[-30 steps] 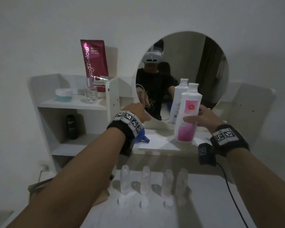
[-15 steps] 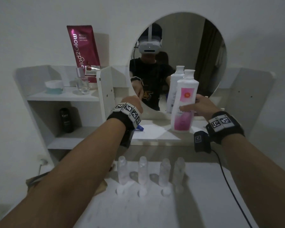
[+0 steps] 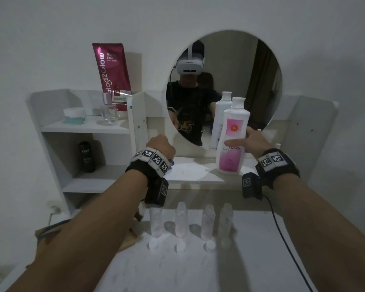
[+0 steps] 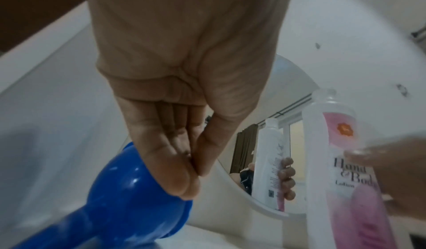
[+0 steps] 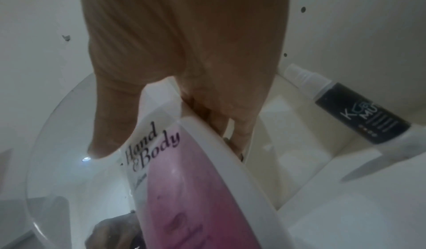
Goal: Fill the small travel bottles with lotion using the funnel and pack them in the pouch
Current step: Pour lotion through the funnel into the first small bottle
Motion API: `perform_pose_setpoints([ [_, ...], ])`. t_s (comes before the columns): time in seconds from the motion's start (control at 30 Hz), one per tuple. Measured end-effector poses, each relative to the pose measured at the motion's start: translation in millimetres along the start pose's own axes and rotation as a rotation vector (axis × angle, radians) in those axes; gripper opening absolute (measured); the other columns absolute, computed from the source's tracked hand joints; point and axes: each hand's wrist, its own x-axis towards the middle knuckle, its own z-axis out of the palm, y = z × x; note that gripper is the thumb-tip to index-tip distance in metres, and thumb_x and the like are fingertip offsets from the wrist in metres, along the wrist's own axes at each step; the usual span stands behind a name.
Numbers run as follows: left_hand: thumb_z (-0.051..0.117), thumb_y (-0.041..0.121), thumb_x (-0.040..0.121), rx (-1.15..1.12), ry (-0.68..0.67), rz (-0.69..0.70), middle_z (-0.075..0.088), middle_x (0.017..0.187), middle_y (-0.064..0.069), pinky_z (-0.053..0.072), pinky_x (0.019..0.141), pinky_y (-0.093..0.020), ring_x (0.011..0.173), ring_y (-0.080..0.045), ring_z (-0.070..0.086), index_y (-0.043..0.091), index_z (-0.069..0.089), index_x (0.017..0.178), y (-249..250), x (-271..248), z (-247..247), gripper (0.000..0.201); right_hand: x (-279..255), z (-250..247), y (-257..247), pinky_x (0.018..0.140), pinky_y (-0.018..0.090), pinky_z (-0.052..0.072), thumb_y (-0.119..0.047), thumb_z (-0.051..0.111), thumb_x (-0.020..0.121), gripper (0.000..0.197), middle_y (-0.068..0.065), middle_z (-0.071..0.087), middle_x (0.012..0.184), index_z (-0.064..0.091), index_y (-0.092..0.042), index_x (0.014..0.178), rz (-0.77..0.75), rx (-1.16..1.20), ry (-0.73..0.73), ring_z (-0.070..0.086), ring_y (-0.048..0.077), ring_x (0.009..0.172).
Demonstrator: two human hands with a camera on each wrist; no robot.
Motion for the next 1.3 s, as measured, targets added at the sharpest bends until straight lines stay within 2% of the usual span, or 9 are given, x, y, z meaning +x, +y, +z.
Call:
perform_pose_setpoints([
  [0.07,0.065,0.012,0.075,-0.139,-0.037,-0.035,0.070,0.073,-0.013,0.058,0.062,-0.035,0.065,-0.027,0.068,0.002,0.067,0.072,-5,0,0,0.010,-2,2,1,0.076,0.033,0.046,-0.007,0.083,0.070,0.053,0.001,0.070,0.107,0.064,-0.012,0.119,-0.002,-0.018,0.012,0.064,0.015,0.095],
  [0.2,0.063,0.008,0.076,-0.426,-0.080,-0.037,0.071,0.077,-0.019,0.058,0.081,-0.048,0.079,-0.032,0.070,-0.004,0.068,0.076,-12,-6,-5,0.013,-1,4,2,0.066,0.028,0.042,-0.001,0.081,0.068,0.051,0.003,0.071,0.104,0.065,-0.010,0.116,0.017,-0.002,0.035,0.063,0.016,0.093],
  [0.33,0.059,0.000,0.081,-0.730,-0.128,-0.086,0.069,0.080,-0.018,0.057,0.073,-0.035,0.074,-0.026,0.068,-0.002,0.066,0.084,-21,-29,-18,0.008,-7,7,-2,0.068,0.028,0.043,0.004,0.079,0.066,0.050,0.005,0.071,0.104,0.065,-0.008,0.113,-0.006,-0.009,0.037,0.063,0.015,0.092],
  [0.53,0.053,-0.007,0.072,-1.109,-0.111,0.004,0.062,0.068,-0.017,0.053,0.059,-0.026,0.060,-0.022,0.059,-0.004,0.065,0.080,-64,-67,-25,0.015,-36,3,-13,0.071,0.030,0.044,0.007,0.075,0.070,0.040,0.004,0.072,0.102,0.067,-0.009,0.105,-0.049,-0.028,-0.003,0.065,0.018,0.095],
  [0.73,0.051,-0.011,0.072,-1.226,-0.044,-0.014,0.059,0.055,-0.013,0.052,0.053,-0.024,0.050,-0.020,0.058,-0.002,0.063,0.071,-105,-87,-23,0.016,-77,-13,-15,0.068,0.030,0.044,0.008,0.073,0.072,0.032,0.006,0.069,0.094,0.065,-0.008,0.099,-0.098,-0.030,-0.008,0.063,0.018,0.086],
  [0.87,0.049,-0.011,0.074,-1.287,-0.062,-0.069,0.060,0.054,-0.013,0.051,0.051,-0.024,0.048,-0.020,0.056,0.000,0.062,0.069,-124,-94,-11,0.018,-94,-29,6,0.074,0.039,0.052,0.011,0.074,0.067,0.034,0.014,0.070,0.096,0.066,-0.011,0.092,-0.079,-0.028,0.018,0.066,0.030,0.091],
  [1.1,0.047,-0.010,0.078,-1.391,-0.055,-0.134,0.059,0.058,-0.013,0.048,0.064,-0.030,0.054,-0.021,0.055,-0.001,0.062,0.075,-136,-95,13,0.017,-128,-40,52,0.066,0.033,0.048,0.014,0.073,0.066,0.033,0.019,0.071,0.092,0.068,0.003,0.096,0.038,-0.052,0.084,0.066,0.033,0.085],
  [1.23,0.047,-0.009,0.080,-1.406,-0.079,-0.125,0.059,0.062,-0.013,0.048,0.067,-0.030,0.055,-0.020,0.056,-0.002,0.061,0.077,-136,-94,20,0.015,-129,-43,83,0.075,0.044,0.054,0.015,0.074,0.063,0.036,0.022,0.071,0.093,0.068,0.002,0.096,0.102,-0.035,0.104,0.067,0.041,0.090],
  [1.3,0.048,-0.008,0.081,-1.407,-0.090,-0.118,0.060,0.063,-0.013,0.049,0.067,-0.030,0.056,-0.019,0.057,-0.002,0.061,0.079,-138,-94,23,0.014,-132,-40,91,0.075,0.043,0.053,0.017,0.072,0.064,0.034,0.024,0.070,0.094,0.066,0.003,0.095,0.133,-0.015,0.113,0.065,0.041,0.089],
])
